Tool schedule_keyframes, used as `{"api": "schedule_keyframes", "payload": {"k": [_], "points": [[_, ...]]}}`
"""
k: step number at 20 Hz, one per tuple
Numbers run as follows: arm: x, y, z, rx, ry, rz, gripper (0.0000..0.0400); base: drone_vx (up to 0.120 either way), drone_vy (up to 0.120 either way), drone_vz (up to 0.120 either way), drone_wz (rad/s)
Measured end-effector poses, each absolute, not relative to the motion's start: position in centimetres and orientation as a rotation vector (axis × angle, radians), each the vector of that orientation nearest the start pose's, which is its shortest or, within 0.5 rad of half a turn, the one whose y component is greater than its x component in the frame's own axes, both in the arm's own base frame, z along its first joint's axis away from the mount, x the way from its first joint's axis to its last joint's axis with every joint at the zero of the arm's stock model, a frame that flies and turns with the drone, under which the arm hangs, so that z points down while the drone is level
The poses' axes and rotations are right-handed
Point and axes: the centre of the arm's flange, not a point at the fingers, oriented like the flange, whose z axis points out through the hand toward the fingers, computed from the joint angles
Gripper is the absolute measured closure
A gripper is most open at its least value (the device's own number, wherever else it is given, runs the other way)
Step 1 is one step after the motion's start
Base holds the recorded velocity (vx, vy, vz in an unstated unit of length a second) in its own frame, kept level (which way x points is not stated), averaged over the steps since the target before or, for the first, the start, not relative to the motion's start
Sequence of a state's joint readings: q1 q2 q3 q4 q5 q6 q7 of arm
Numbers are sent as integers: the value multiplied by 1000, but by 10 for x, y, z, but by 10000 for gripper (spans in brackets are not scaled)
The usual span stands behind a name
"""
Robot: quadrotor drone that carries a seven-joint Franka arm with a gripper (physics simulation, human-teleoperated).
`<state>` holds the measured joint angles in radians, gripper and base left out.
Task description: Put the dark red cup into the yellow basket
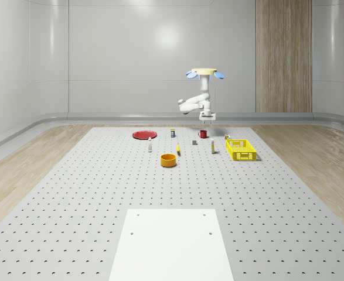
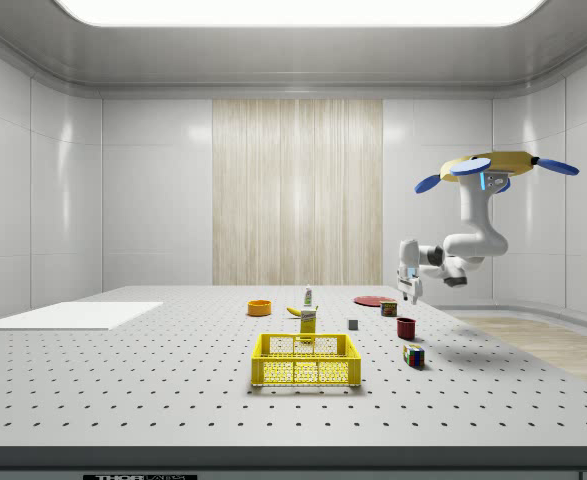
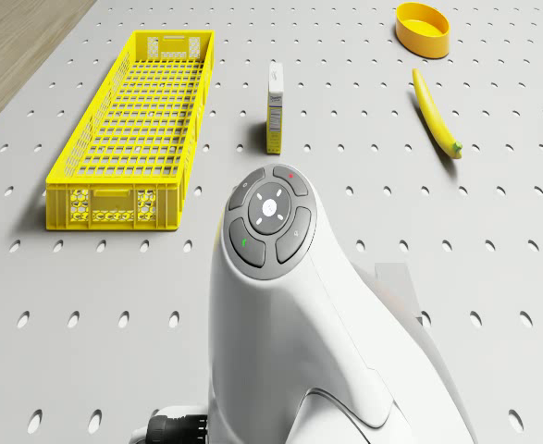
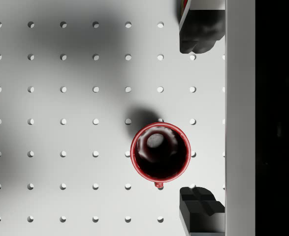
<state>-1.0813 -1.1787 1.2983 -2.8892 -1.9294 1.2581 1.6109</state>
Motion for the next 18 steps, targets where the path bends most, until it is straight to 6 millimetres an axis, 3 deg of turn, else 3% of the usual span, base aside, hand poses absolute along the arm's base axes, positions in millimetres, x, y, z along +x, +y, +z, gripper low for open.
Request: {"api": "schedule_keyframes", "payload": {"k": [5,8,10,18], "points": [[307,0,491,1,-2,784,0,-24,0,-88,0],[307,0,491,1,-2,785,0,107,0,-120,0],[307,0,491,1,-2,785,0,0,0,0,0],[307,0,491,1,-2,785,0,0,-10,-120,0]]}}
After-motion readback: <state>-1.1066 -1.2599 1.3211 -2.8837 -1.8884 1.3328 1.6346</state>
